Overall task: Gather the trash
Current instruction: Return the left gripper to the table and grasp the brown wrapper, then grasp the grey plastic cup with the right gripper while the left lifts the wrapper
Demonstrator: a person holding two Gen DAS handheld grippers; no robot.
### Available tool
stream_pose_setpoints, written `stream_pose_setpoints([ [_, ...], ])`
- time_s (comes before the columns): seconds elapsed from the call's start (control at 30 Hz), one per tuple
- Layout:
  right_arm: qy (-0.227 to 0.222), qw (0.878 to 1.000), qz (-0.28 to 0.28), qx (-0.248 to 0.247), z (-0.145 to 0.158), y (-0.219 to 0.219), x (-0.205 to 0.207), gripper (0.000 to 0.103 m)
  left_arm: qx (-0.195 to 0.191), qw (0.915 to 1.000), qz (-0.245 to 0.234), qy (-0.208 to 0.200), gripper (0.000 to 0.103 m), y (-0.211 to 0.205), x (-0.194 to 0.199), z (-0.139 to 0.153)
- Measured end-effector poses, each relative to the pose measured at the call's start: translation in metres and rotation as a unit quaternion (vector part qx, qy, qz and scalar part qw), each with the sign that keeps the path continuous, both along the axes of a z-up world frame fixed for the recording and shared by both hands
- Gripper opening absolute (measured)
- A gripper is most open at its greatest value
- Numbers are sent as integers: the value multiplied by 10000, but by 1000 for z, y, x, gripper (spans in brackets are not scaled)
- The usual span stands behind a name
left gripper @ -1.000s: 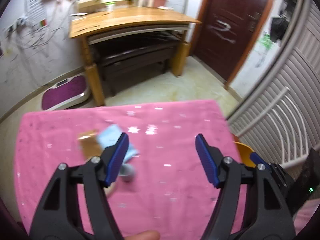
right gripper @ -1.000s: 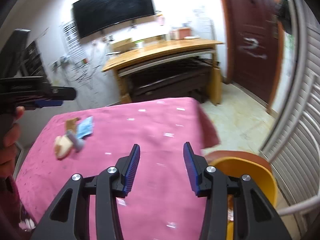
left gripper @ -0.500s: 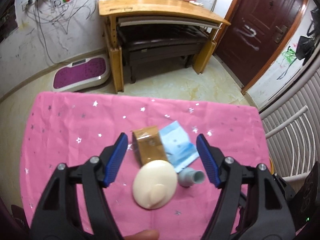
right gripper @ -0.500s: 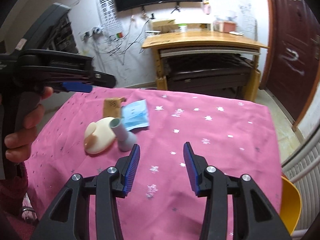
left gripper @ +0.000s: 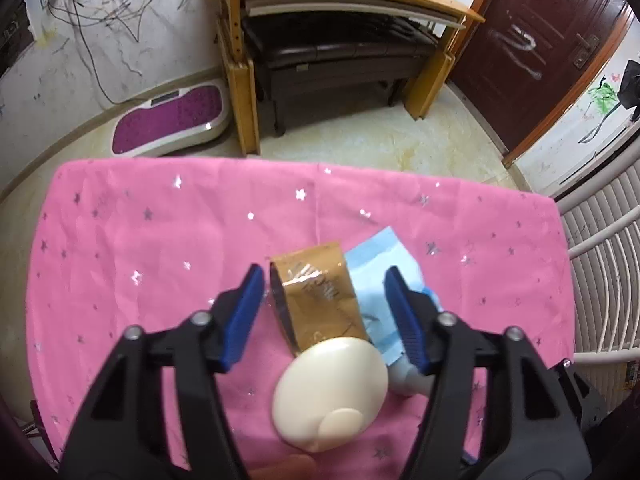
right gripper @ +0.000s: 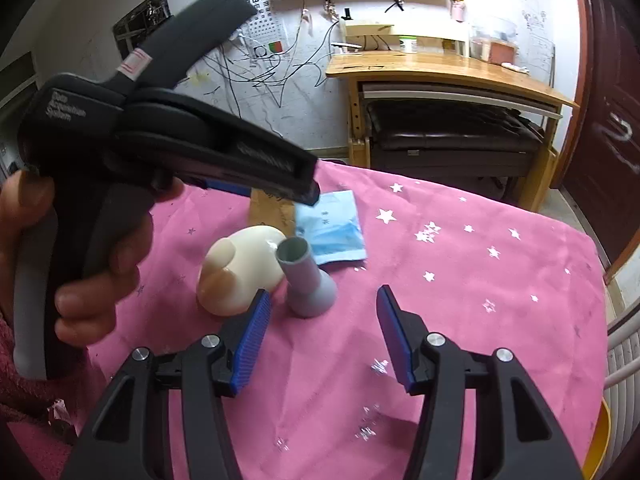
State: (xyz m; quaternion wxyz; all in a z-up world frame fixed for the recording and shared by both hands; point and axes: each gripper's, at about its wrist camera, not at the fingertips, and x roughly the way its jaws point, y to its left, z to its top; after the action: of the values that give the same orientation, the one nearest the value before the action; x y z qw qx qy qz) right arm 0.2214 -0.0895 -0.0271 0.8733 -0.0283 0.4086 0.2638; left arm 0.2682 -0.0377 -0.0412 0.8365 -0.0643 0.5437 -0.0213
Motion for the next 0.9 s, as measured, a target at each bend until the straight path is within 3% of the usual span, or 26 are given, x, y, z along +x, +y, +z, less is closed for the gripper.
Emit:
stream_pose_setpoints([
  [0.07, -19, 10000, 17, 4, 0, 4, 3, 50, -37, 10000, -23, 56, 41, 0, 1, -4],
  [0.23, -28, 10000, 5, 61, 1, 9, 10, 50, -15, 9999, 39, -117, 32, 7, -3, -5],
  [0.57, -30, 9999, -14, 118, -1, 19, 21, 49, -232, 9980, 339, -474, 31, 33, -9, 22],
  [0.8, 4, 10000, -36, -33, -6, 26, 21, 40, -351, 9959, 455, -702, 31, 42, -19, 45],
  [0.9, -5, 9999, -55, -102, -7, 28, 20, 29, -363, 9951, 523, -760, 31, 45, -26, 52],
])
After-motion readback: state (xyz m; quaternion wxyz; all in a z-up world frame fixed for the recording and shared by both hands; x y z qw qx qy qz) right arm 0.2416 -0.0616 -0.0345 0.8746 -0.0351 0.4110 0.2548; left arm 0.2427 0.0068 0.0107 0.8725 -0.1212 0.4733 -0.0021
